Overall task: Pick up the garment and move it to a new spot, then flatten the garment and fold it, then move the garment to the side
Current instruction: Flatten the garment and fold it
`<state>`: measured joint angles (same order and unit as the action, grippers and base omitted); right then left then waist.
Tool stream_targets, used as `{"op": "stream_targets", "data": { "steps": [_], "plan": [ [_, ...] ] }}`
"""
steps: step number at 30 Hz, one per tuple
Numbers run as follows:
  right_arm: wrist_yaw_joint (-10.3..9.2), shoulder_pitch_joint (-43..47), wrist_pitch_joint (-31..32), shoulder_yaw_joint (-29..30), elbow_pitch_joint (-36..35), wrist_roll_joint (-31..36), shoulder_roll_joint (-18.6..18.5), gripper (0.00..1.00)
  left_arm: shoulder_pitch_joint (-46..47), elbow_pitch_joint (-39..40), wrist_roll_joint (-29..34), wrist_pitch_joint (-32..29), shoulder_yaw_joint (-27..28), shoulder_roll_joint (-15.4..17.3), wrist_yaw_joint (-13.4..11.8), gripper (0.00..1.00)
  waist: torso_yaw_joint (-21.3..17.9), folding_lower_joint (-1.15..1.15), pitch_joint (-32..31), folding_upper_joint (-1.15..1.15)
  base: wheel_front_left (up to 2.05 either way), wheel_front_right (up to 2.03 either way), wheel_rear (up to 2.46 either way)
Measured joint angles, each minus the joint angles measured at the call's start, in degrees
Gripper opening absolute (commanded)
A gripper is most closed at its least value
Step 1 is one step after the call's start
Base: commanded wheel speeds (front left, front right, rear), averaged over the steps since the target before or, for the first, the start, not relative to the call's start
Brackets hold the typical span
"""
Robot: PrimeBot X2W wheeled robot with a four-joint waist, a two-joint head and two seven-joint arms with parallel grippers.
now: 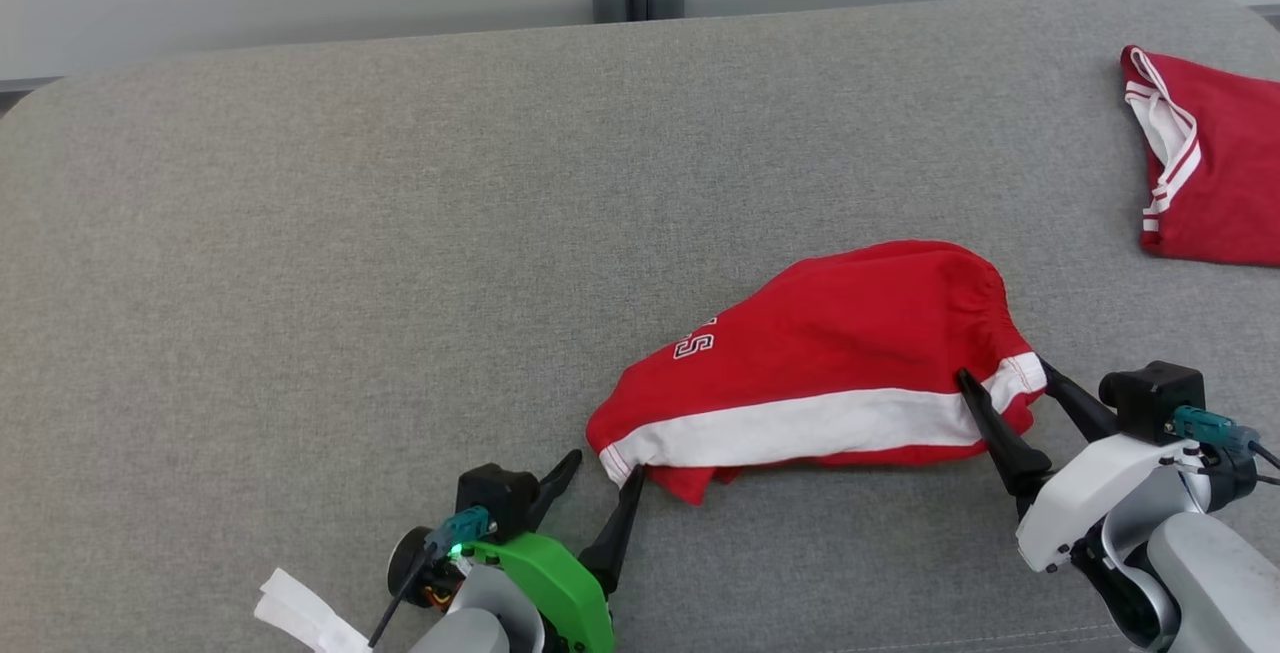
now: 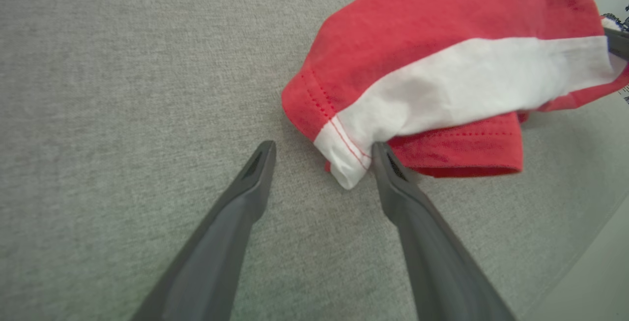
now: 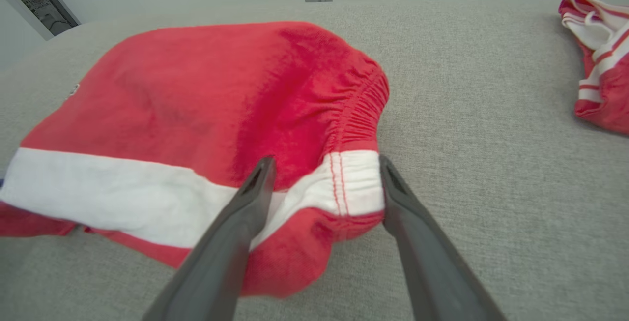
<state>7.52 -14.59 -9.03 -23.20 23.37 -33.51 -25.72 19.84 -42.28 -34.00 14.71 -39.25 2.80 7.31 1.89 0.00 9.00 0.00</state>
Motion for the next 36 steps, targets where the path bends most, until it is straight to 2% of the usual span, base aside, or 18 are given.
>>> {"op": "stream_targets", "data": {
  "steps": [1, 2, 3, 4, 5, 8, 10, 17, 21, 24, 28, 32, 36],
  "plan": [
    [0.00, -0.03, -0.18, -0.35, 0.13, -0.30, -0.19, 1.00, 0.24, -0.23, -0.57, 0.03, -0.42, 0.01, 0.00, 0.88, 0.06, 0.00, 0.01, 0.00, 0.00, 0.00, 0.00],
    [0.00, -0.09, -0.23, -0.80, 0.34, -0.81, -0.36, 0.83, 0.47, -0.23, -1.60, 0.05, -1.11, 0.04, 0.00, 0.48, 0.14, 0.00, 0.01, 0.00, 0.00, 0.00, 0.00],
    [0.00, -0.14, -0.23, -1.37, 0.47, -1.40, -0.42, 0.45, 0.54, 0.11, -3.10, 0.05, -1.90, 0.04, 0.00, 0.23, 0.20, 0.00, 0.01, 0.00, 0.00, 0.00, 0.00],
    [0.00, -0.18, -0.23, -1.77, 0.56, -1.75, -0.48, 0.04, 0.57, 0.38, -4.34, 0.08, -2.48, 0.02, 0.00, 0.00, 0.26, 0.00, 0.00, 0.00, 0.00, 0.00, 0.00],
    [0.00, -0.26, -0.42, -2.27, 0.67, -1.98, -0.64, 0.00, 0.76, 0.34, -5.33, 0.07, -3.30, -0.03, 0.00, 0.00, 0.35, 0.00, -0.01, 0.00, 0.00, 0.00, 0.00],
    [0.00, -0.95, -1.78, -2.88, 0.77, -2.41, -1.19, 0.00, 1.79, 0.43, -6.92, 0.23, -4.71, 0.00, 0.00, 0.00, 0.48, 0.00, -0.15, 0.00, 0.00, 0.00, 0.00],
    [0.00, -1.30, -3.00, -3.02, 0.59, -2.61, -1.63, 0.00, 2.43, 2.22, -7.94, 0.26, -3.34, -0.01, -0.01, 0.00, 0.53, 0.00, -0.40, 0.00, 0.00, 0.00, 0.00],
    [0.00, -2.54, -4.98, -1.35, -1.89, -2.42, -2.37, 0.00, 2.63, 8.78, -4.49, 0.33, 3.54, 0.14, -0.10, 0.00, 0.78, 0.00, -1.24, 0.00, 0.00, 0.00, 0.00],
    [0.00, -5.55, -4.91, -0.96, -3.79, -3.08, -2.53, 0.00, 4.30, 12.00, -3.49, 0.32, 5.32, 1.71, -0.09, 0.00, 0.90, 0.00, -1.32, 0.00, 0.00, 0.00, 0.00],
    [0.00, -10.96, -3.68, -0.70, -4.19, -3.24, -2.72, 0.00, 9.35, 12.84, -2.91, -0.46, 5.30, 3.47, -0.07, 0.00, 0.81, 0.00, -0.61, 0.00, 0.00, 0.00, 0.00],
    [0.00, -21.71, 0.41, -1.00, -2.65, -5.69, -0.52, 0.00, 19.69, 13.68, -3.47, -3.93, 6.43, 5.41, -0.01, 0.00, 0.40, 0.00, 1.24, 0.00, 0.00, 0.00, 0.00],
    [0.00, -35.31, 4.38, -0.97, 1.85, -9.29, 1.78, 0.00, 33.13, 12.10, -4.31, -6.91, 8.45, 7.48, -0.01, 0.00, -0.14, 0.00, 4.14, 0.00, 0.00, 0.00, 0.00],
    [0.00, -49.23, 6.49, -1.23, 7.33, -10.36, 2.43, 0.00, 45.81, 8.73, -5.09, -8.12, 9.77, 7.47, 0.00, 0.00, -0.55, 0.00, 7.62, 0.00, 0.00, 0.00, 0.00]
  ]
}}
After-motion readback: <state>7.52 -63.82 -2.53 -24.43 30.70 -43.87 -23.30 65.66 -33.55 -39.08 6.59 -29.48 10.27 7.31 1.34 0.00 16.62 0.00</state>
